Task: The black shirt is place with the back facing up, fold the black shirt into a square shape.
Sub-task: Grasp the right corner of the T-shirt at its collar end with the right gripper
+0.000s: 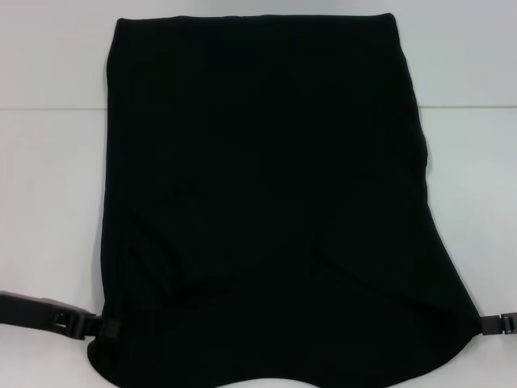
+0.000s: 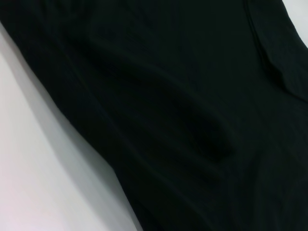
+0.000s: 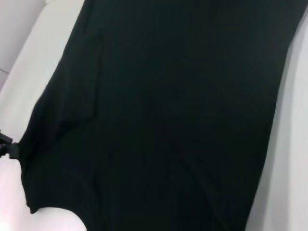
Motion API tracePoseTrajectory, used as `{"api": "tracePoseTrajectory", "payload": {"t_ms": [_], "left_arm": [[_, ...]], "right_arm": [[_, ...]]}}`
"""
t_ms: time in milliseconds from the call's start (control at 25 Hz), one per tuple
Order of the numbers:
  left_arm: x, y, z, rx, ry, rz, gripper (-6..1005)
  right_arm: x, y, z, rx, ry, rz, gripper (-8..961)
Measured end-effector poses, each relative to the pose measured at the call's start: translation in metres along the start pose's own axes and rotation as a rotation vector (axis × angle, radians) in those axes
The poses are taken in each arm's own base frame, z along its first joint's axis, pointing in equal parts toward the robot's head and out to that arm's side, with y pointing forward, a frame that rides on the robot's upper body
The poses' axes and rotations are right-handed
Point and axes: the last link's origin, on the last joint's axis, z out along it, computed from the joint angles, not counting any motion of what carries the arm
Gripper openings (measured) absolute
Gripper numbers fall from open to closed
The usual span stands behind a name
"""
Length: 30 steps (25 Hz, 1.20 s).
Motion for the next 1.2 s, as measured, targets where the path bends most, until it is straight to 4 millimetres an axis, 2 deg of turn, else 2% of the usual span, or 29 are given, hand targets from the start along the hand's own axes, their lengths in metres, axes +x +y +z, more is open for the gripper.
{"api": "tracePoseTrajectory", "payload": {"t_ms": [440, 680, 1200], "left_arm": [[0.005, 0.0, -0.002, 0.004, 0.001, 0.009, 17], [0.006, -0.001, -0.004, 0.008, 0.003, 0.013, 17], [0.01, 0.0, -0.003, 0.007, 0.005, 0.015, 17]], "right_arm": [[-0.012, 0.009, 0.029, -0.004, 0.055, -0.015, 883], [-0.017, 0.01, 0.032, 0.005, 0.052, -0.01, 876], [-0.015, 0.008, 0.035, 0.023, 0.039, -0.014, 361]]}}
